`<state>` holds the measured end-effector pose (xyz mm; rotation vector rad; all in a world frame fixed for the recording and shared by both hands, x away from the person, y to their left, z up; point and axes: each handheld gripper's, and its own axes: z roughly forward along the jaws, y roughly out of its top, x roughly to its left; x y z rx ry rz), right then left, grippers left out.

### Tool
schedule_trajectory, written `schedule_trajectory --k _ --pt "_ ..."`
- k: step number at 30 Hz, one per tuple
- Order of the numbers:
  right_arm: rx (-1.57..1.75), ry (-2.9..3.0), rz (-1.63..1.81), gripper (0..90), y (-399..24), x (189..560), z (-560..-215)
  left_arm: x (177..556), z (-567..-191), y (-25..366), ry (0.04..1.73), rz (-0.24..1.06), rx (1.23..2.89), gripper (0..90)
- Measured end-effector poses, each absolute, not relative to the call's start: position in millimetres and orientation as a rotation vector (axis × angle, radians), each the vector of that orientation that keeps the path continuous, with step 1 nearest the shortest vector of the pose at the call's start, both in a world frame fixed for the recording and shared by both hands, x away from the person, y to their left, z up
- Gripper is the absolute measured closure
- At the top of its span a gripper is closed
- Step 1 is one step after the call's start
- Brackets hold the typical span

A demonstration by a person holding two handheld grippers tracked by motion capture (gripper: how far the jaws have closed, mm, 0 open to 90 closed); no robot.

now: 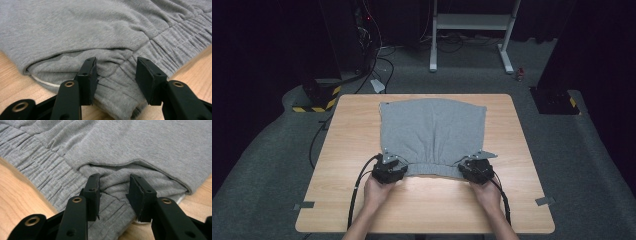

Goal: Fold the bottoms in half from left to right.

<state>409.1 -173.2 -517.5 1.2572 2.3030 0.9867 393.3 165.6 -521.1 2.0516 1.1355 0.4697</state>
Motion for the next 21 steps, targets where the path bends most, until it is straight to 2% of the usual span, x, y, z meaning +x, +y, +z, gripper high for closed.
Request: schedule_trajectory --k 21 --pt "1.239 2.317 0.989 60.6 -179.8 379.3 -517.2 365.4 -521.8 164.8 1.104 0.417 2.056 51.1"
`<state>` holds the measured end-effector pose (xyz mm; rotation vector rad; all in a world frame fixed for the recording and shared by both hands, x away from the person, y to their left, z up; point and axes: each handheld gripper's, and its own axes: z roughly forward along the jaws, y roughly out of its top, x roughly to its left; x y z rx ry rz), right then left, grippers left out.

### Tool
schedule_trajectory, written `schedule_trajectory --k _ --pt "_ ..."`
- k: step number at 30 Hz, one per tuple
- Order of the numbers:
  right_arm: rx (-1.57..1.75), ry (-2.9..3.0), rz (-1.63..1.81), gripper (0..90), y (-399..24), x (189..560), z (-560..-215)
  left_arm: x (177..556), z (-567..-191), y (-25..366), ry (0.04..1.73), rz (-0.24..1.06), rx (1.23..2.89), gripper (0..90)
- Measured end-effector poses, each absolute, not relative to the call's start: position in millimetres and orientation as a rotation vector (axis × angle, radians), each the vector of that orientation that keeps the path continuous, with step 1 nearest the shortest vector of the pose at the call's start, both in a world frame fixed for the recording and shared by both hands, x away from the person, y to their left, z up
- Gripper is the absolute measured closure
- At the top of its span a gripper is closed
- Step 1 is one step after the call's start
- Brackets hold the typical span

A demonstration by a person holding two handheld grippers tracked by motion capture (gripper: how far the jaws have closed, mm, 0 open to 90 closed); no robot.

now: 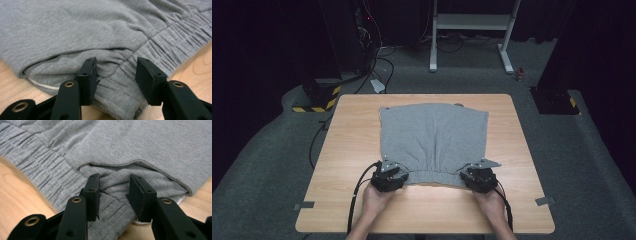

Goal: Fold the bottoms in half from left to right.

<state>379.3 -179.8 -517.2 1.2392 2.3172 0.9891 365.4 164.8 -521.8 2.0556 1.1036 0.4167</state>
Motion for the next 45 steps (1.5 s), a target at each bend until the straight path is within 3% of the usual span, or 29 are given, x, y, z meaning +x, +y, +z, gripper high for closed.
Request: schedule_trajectory --k 45 --pt "1.194 2.346 1.037 57.4 -192.8 316.0 -519.0 301.9 -521.7 162.1 1.06 0.367 2.07 48.7"
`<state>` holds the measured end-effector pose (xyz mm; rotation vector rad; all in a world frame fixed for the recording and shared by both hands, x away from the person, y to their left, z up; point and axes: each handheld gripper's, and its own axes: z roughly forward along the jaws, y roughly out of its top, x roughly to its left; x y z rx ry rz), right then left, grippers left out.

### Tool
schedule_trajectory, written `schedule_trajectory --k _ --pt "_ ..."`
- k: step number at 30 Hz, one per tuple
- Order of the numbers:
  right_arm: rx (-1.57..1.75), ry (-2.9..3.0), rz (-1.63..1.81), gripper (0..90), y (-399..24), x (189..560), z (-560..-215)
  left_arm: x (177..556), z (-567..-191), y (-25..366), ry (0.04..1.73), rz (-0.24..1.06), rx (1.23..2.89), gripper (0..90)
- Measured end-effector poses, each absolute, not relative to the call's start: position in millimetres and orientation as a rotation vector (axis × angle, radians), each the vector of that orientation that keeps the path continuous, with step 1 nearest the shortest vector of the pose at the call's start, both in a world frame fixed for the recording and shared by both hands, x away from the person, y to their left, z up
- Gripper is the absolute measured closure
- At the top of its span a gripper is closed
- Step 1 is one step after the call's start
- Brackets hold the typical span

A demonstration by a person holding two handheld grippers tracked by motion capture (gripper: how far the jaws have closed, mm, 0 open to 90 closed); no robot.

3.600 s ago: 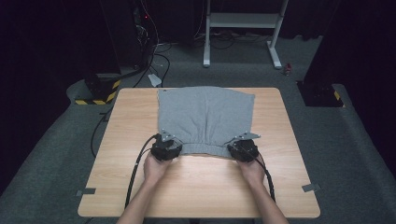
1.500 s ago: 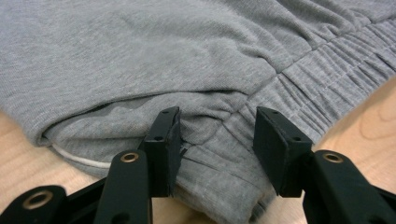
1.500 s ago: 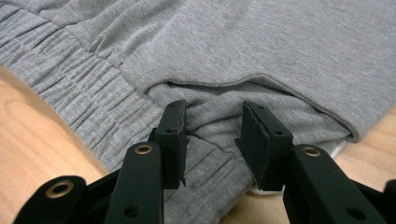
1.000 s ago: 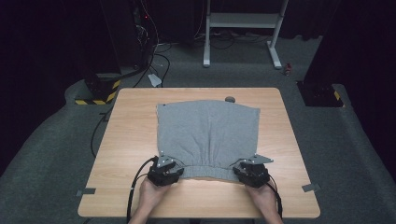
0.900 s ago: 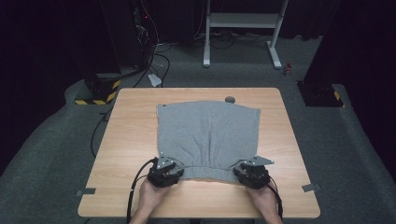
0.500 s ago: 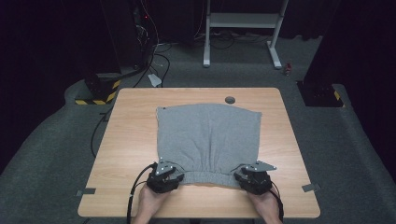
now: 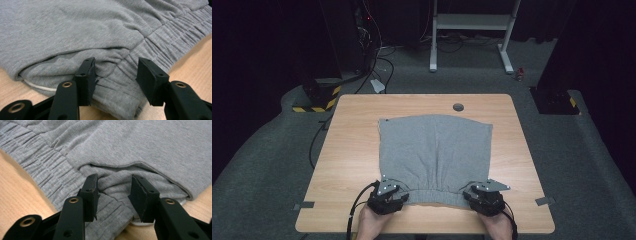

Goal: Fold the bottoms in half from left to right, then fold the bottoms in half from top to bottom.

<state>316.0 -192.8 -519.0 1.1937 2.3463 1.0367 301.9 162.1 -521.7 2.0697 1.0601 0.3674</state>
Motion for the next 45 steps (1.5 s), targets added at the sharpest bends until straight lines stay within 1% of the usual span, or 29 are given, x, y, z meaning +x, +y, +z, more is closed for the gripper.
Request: schedule_trajectory --k 10,14,16,21,26,28,29,30,31,32,35,36,38,40,41,43,45 --pt "1.202 2.368 1.038 56.0 -194.7 309.4 -517.7 289.1 -522.3 161.0 1.054 0.365 2.064 45.0" --pt "1.22 2.38 1.047 54.7 -195.7 307.3 -516.9 286.4 -520.7 159.3 1.054 0.336 2.078 42.4" --pt "1.22 2.385 1.047 51.6 -196.1 307.9 -515.8 286.8 -519.6 158.5 1.05 0.331 2.083 40.7" --pt "1.18 2.364 1.073 49.4 -188.3 304.4 -505.3 293.2 -514.1 161.4 1.052 0.293 2.045 37.0" --pt "1.109 2.369 1.117 48.9 -173.1 306.6 -495.2 308.3 -500.3 170.4 1.069 0.297 1.987 35.6" --pt "1.065 2.386 1.147 48.7 -158.3 310.3 -490.9 321.1 -495.4 178.5 1.077 0.294 1.965 37.6" --pt "1.065 2.386 1.147 48.7 -158.3 310.3 -490.9 321.1 -495.4 178.5 1.077 0.294 1.965 38.1" --pt "1.036 2.401 1.167 48.6 -147.6 312.5 -489.7 331.9 -494.5 185.5 1.097 0.282 1.954 38.7" --pt "1.036 2.401 1.167 48.6 -147.6 312.5 -489.7 331.9 -494.5 185.5 1.097 0.282 1.954 39.6" --pt "1.004 2.409 1.19 48.6 -136.4 313.5 -489.2 343.1 -493.4 192.5 1.127 0.297 1.96 39.6" --pt "0.977 2.426 1.21 48.6 -124.7 314.7 -489.9 354.1 -492.6 198.5 1.167 0.31 1.954 38.7" --pt "0.952 2.455 1.22 48.6 -112.0 315.7 -492.1 365.4 -491.0 205.1 1.2 0.331 1.96 38.4" --pt "0.933 2.474 1.22 48.5 -105.2 316.0 -493.2 370.6 -490.6 207.4 1.219 0.346 1.959 38.1" --pt "0.876 2.52 1.223 48.7 -84.9 315.8 -496.7 387.8 -491.4 215.1 1.276 0.374 1.972 38.1" --pt "0.876 2.52 1.223 48.7 -84.9 315.8 -496.7 387.8 -491.4 215.1 1.276 0.374 1.972 38.0" --pt "0.826 2.56 1.217 48.7 -65.9 314.8 -499.8 399.1 -492.9 219.9 1.315 0.395 1.973 38.1" --pt "0.79 2.581 1.215 48.7 -55.2 314.0 -501.0 413.2 -494.4 224.6 1.351 0.437 1.966 38.1"
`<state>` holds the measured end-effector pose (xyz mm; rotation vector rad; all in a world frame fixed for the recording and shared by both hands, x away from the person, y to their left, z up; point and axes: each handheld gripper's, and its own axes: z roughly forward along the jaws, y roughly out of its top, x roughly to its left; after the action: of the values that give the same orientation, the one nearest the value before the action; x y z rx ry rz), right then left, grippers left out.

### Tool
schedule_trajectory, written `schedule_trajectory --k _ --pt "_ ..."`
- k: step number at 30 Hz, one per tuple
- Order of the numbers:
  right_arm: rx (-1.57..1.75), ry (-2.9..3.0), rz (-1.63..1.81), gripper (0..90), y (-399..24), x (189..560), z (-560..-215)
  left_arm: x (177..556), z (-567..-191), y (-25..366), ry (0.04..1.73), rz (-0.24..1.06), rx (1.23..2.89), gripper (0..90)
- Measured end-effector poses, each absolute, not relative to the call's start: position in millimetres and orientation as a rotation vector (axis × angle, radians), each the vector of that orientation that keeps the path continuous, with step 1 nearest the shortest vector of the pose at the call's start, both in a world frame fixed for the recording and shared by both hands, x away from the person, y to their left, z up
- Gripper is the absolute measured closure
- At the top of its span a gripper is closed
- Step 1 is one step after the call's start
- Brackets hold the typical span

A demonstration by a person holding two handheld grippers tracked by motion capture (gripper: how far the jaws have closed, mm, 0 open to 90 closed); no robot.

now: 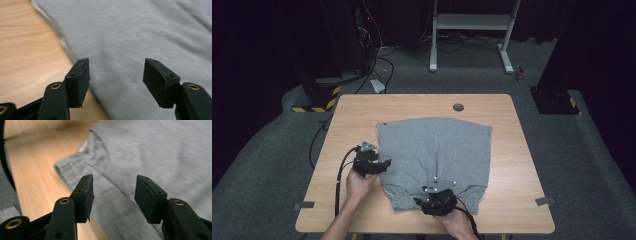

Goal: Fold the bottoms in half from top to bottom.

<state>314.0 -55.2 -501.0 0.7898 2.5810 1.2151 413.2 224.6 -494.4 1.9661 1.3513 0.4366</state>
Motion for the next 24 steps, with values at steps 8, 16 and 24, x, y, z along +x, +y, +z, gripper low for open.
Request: schedule_trajectory --k 8,16,24 --pt "0.687 2.64 1.23 47.9 -20.2 309.1 -500.3 446.8 -499.7 229.3 1.436 0.477 1.965 37.9" --pt "0.63 2.689 1.191 43.9 5.9 306.9 -509.1 474.7 -506.0 238.0 1.542 0.472 1.929 37.6" --pt "0.623 2.681 1.152 42.7 15.4 306.3 -513.6 493.3 -510.6 232.8 1.562 0.491 1.964 37.4"
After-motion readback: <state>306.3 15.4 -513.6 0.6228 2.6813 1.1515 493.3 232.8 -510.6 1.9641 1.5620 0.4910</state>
